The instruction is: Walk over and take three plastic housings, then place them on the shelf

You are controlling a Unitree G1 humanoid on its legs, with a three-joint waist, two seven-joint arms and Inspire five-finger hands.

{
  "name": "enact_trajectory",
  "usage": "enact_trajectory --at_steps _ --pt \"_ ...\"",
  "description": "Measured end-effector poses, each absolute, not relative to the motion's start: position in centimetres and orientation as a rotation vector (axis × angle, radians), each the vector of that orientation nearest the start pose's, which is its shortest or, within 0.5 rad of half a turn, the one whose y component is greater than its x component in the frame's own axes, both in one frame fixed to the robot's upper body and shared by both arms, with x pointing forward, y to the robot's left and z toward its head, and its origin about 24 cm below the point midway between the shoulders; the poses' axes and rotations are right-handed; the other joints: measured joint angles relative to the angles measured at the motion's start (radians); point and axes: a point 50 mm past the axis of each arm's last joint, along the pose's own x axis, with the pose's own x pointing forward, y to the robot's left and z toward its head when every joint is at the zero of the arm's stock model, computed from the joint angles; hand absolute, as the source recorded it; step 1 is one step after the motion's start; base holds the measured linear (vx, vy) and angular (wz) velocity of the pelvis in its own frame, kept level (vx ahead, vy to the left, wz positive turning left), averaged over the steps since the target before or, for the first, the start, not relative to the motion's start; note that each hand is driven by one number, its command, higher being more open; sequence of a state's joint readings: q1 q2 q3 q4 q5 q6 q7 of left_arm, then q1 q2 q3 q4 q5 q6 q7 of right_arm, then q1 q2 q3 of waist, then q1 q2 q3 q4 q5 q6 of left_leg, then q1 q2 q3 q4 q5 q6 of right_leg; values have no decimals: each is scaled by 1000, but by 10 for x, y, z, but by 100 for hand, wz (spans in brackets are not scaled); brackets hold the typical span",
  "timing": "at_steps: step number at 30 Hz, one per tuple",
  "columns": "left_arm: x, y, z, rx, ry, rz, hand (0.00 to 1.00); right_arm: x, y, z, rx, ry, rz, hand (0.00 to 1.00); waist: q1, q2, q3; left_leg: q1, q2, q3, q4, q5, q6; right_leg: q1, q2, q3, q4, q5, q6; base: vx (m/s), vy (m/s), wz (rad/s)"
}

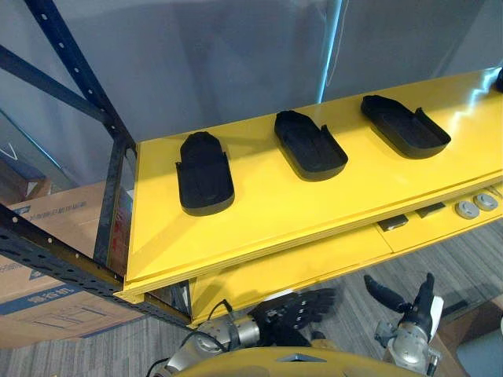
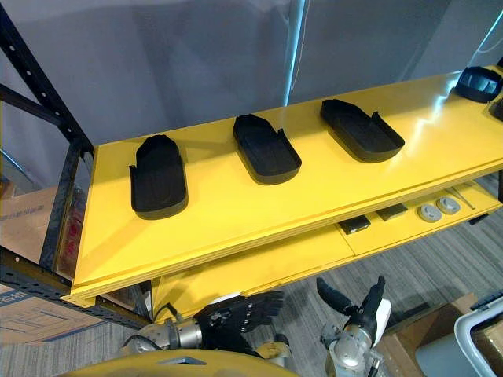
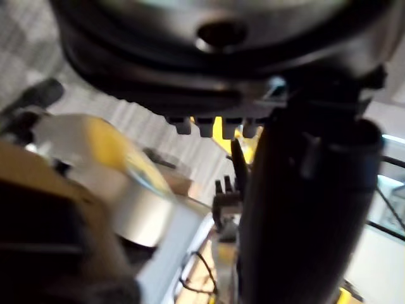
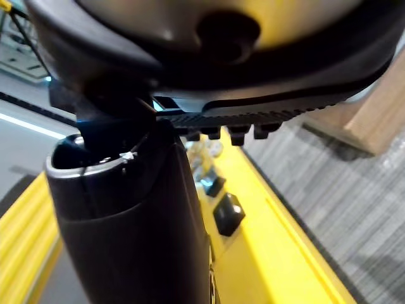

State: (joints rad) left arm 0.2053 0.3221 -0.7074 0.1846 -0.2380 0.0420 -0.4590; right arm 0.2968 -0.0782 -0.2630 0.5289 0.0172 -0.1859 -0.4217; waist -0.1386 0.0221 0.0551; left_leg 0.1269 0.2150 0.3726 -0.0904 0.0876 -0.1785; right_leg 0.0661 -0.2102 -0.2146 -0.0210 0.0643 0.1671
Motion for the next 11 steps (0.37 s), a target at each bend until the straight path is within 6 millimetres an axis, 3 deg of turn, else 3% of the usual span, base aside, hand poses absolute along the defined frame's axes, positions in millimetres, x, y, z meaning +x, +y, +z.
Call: enact_trajectory --at_steps 1,3,7,11 --pt "117 72 -72 -25 642 -1006 100 103 -259 -97 -172 618 -761 100 0 -2 0 0 0 -5 0 0 0 4 0 -3 0 -2 0 -8 2 21" --pt "120 101 -94 52 737 -810 100 96 -254 -108 -138 683 -732 100 4 -5 2 -9 -1 -31 0 1 1 12 -3 -31 0 -17 0 -23 2 26" --pt "121 147 -112 92 787 -413 100 75 -244 -129 -41 824 -689 100 39 -13 7 -17 -2 -72 0 3 4 33 -4 -66 1 -27 1 -4 0 26" --pt "111 178 -122 154 784 -97 100 63 -230 -144 63 925 -669 100 61 -31 20 -17 -4 -106 0 5 2 61 -6 -101 1 -37 1 18 -1 24"
